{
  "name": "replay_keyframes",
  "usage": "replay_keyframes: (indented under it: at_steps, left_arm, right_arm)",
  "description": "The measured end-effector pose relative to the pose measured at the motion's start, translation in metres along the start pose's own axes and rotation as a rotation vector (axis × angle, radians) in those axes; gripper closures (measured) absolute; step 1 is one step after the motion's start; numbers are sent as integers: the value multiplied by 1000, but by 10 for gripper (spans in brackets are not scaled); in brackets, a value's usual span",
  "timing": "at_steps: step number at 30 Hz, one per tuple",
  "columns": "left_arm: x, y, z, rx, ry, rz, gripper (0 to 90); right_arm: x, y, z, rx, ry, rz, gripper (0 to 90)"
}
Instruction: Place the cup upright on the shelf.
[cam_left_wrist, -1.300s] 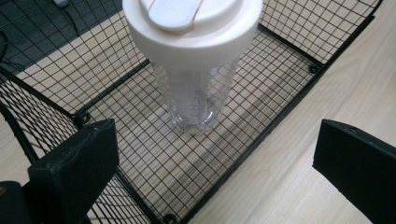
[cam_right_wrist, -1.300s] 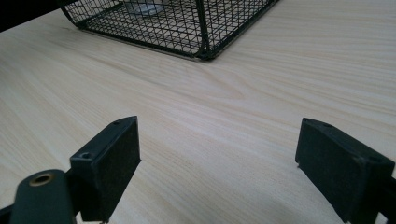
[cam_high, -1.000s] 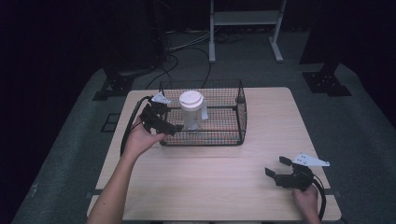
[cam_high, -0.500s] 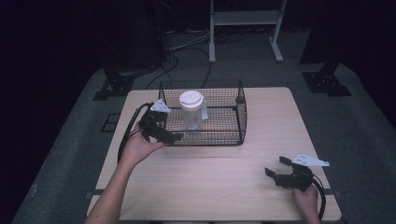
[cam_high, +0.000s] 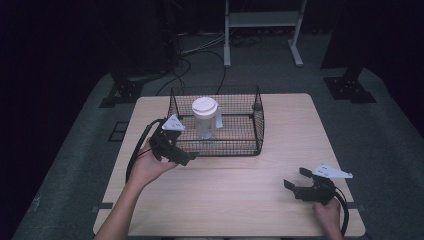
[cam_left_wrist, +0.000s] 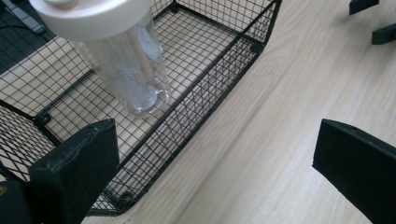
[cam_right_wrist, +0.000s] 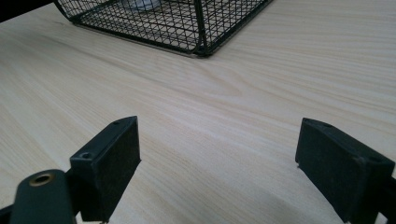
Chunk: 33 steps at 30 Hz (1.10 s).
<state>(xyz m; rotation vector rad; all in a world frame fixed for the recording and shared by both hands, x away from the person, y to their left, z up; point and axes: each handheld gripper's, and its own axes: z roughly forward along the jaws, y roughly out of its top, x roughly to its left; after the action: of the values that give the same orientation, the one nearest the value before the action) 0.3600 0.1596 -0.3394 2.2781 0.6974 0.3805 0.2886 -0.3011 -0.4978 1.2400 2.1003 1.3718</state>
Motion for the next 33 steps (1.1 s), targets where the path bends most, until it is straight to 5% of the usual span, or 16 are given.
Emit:
replay_keyframes:
  at_steps: [33]
  left_arm:
    - [-17, -60, 11, -16, -42, -34, 25]
  right_arm:
    - [1, 0, 0, 6, -9, -3, 129]
